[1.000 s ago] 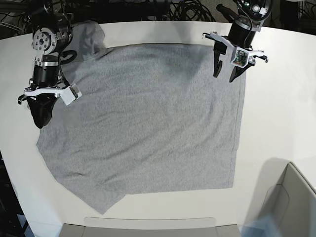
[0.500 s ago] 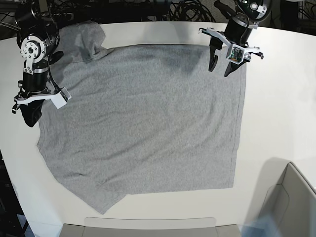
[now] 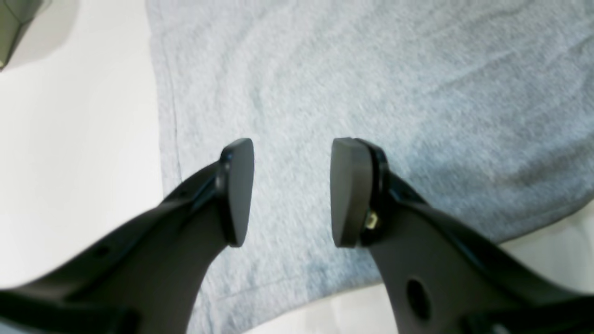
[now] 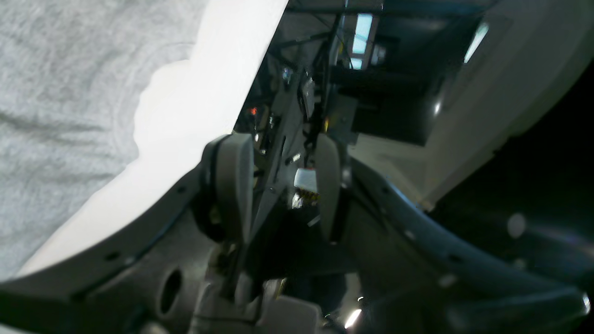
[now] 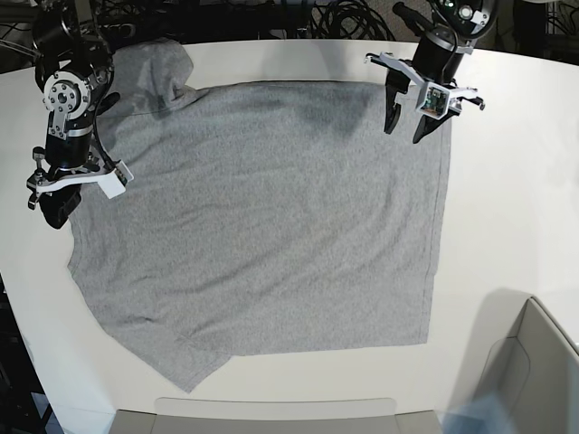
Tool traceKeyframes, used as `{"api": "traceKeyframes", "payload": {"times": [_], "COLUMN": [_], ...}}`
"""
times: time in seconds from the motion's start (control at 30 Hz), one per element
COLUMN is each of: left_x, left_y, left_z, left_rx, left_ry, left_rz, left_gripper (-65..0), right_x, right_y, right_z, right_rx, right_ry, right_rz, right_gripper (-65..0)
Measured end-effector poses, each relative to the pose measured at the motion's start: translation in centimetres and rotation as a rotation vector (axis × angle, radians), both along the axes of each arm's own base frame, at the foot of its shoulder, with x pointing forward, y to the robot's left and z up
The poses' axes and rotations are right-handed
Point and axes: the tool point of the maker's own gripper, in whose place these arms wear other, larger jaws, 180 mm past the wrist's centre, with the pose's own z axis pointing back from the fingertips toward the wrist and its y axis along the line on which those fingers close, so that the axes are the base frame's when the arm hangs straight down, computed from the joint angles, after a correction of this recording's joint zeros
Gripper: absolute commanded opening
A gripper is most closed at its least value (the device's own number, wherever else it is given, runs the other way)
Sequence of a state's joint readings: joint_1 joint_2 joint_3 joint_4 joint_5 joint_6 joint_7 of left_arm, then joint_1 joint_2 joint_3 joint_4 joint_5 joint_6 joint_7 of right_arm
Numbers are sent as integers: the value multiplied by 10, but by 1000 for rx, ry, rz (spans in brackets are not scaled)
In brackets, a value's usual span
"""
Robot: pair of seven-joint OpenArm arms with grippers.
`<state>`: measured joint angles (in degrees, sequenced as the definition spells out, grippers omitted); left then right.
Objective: Fold the T-shirt properly
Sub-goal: 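Reposition the right gripper over the shoulder corner near the collar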
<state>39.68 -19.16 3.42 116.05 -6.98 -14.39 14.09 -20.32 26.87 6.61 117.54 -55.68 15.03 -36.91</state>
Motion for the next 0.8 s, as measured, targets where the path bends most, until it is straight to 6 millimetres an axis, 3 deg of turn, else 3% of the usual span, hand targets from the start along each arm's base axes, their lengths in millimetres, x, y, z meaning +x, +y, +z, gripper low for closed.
{"api": "traceKeyframes", "payload": {"times": [0.1, 0.23, 0.3, 0.37, 0.43, 0.6, 0.7, 0.8], "left_x": [0, -1, -1, 0, 1, 1, 8, 10], "left_y": [0, 1, 3, 7, 11, 15, 12, 8], "left_z": [0, -1, 0, -1, 0, -1, 2, 2], "left_rx": [-1, 4, 6, 14, 22, 31, 26, 20], "left_ry": [0, 6, 4, 5, 1, 4, -12, -9], "left_rz": [1, 0, 4, 15, 21, 27, 23, 17], "left_gripper": [-391, -391, -391, -391, -391, -390, -390, -390], "right_x": [-16, -58, -68, -83, -98, -124, -122, -125], "right_y": [11, 15, -3, -34, -47, -16, -18, -10], "right_z": [-28, -74, -71, -62, -56, -55, -51, -70], "right_rx": [155, 555, 716, 810, 958, 1484, 1525, 1558], "right_ry": [58, 174, 108, 43, 1, 13, -26, -27], "right_rz": [-24, -137, -234, -340, -395, -466, -474, -518], "right_gripper": [-427, -426, -426, -426, -425, -425, -425, -425]}}
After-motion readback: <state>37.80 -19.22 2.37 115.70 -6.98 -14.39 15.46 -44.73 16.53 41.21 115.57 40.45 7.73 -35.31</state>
